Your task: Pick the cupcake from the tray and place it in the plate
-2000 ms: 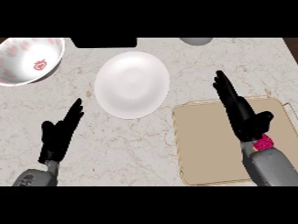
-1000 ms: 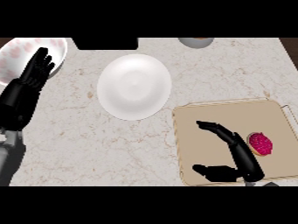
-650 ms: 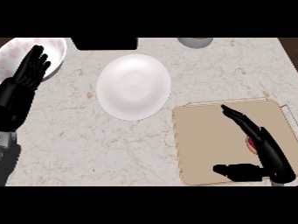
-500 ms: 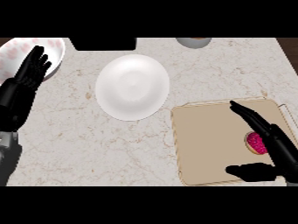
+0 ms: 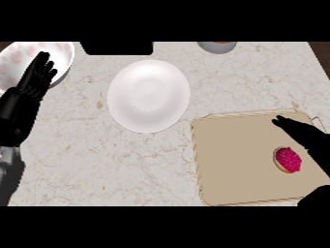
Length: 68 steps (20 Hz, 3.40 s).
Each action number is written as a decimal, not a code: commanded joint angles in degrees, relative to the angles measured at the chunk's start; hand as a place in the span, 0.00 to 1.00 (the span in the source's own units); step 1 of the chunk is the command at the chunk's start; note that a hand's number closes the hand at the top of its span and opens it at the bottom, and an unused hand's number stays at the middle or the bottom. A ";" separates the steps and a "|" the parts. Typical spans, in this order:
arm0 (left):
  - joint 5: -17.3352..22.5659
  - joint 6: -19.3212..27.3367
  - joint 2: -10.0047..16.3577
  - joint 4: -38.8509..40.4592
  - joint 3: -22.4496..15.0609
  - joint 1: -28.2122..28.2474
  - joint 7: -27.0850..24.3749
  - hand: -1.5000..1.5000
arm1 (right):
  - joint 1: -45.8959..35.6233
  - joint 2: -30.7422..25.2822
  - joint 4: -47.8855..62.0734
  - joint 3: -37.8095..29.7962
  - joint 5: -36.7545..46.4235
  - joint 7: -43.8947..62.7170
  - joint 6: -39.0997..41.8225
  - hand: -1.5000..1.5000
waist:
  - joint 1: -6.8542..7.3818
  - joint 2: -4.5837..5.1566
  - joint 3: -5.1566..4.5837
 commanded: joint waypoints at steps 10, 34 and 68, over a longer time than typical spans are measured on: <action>-1.26 -2.69 -1.69 1.71 2.87 -0.98 -1.49 0.50 | -9.24 10.63 6.04 3.03 7.83 16.77 15.86 0.00 | 0.46 0.25 0.33; -6.88 -3.97 -7.38 -3.57 4.37 2.83 0.39 0.50 | -3.97 20.49 28.45 -3.21 28.97 2.87 15.59 0.00 | 0.37 0.18 0.35; -4.23 -7.60 -5.77 -1.71 7.74 -1.81 4.56 0.50 | 10.17 53.83 -9.63 15.08 73.56 44.34 -12.33 1.00 | 0.21 0.05 0.29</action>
